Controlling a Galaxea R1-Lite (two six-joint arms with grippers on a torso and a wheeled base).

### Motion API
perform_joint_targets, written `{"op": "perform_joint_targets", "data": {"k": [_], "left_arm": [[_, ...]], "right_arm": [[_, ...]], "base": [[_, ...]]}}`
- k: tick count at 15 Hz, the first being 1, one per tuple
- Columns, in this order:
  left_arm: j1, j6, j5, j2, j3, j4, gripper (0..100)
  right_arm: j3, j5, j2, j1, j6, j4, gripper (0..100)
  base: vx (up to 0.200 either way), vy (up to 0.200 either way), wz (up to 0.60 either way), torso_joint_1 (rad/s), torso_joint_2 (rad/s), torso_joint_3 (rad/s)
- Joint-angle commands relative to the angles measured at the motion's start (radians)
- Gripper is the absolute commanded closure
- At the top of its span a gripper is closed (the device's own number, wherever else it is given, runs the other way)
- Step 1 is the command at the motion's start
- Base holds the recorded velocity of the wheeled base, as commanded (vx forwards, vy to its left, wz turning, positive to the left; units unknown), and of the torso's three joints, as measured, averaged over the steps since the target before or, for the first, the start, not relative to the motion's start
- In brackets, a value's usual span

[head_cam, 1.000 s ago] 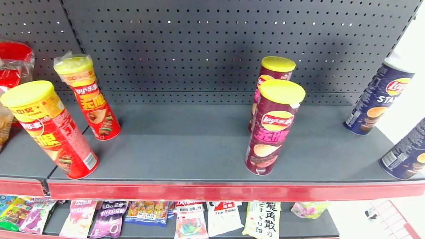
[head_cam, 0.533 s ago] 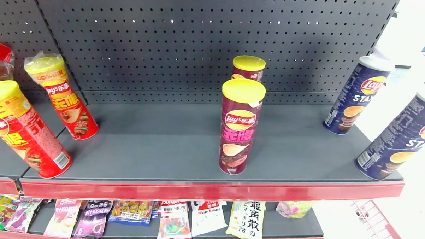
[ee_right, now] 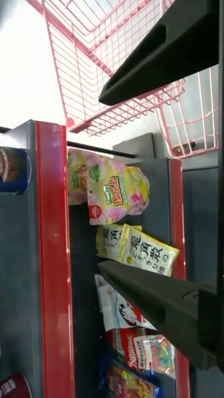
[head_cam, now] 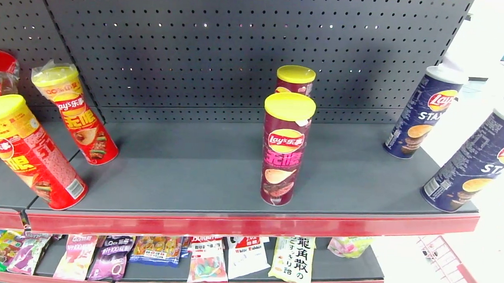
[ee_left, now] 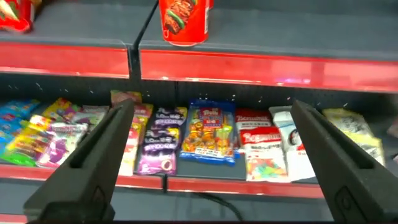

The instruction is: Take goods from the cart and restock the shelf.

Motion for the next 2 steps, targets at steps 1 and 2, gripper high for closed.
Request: {"op": "perform_joint_targets", "data": {"k": [1,2], "left_arm": [[0.000,-0.006,0.004,0.001,-0.001,0.000,0],[0.000,-0.009,0.006,0.001,-0.001,-0.002,0]], "right_arm": [[0.000,0.001,0.000,0.000,0.000,0.000,0],[0.000,-0.001,0.000,0.000,0.001,0.000,0]], "base": [[0.000,0.000,0.00,0.000,0.00,0.000],[0.000,0.000,0.00,0.000,0.00,0.000]]}}
